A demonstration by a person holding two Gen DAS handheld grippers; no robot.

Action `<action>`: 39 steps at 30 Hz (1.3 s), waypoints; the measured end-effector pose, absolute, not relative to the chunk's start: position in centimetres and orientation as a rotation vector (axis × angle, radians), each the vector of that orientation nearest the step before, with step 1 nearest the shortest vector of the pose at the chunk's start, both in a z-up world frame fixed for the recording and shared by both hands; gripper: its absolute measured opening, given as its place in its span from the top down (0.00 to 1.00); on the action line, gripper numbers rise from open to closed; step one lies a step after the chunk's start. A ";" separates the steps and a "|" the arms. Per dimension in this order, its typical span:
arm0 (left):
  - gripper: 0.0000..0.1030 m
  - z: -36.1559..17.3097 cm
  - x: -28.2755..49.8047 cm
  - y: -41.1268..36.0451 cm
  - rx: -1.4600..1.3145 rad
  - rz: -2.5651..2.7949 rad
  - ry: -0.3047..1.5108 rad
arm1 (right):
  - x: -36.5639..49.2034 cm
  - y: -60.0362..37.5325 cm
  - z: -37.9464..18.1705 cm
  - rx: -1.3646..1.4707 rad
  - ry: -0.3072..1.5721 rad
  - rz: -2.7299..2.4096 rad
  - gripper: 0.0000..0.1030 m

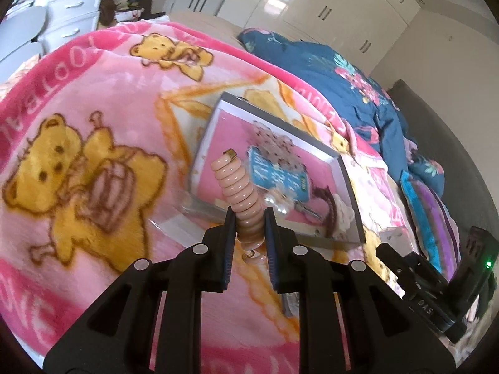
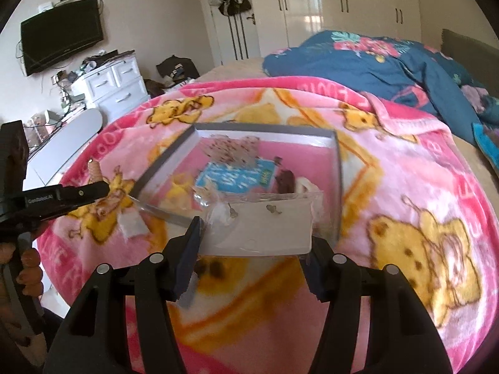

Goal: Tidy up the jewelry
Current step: 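Carry the coiled hair tie into the box with the left tool while the right carries the earring bag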

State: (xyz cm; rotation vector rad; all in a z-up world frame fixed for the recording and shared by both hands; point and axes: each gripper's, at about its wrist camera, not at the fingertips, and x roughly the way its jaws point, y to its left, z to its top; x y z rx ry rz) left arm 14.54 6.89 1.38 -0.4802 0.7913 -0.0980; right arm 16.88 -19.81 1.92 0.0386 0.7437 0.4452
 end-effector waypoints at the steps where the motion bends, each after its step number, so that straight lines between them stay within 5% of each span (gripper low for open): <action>1: 0.90 1.4 14.7 7.2 -0.479 -0.087 0.789 | 17.0 -19.5 2.1 0.040 0.740 0.451 0.45; 17: 0.90 5.0 17.4 7.4 -0.375 -0.062 0.739 | 19.9 -17.4 4.8 0.063 0.680 0.491 0.45; 39: 0.89 2.3 24.4 4.6 -0.282 -0.132 0.830 | 24.6 -19.4 2.6 0.089 0.715 0.384 0.45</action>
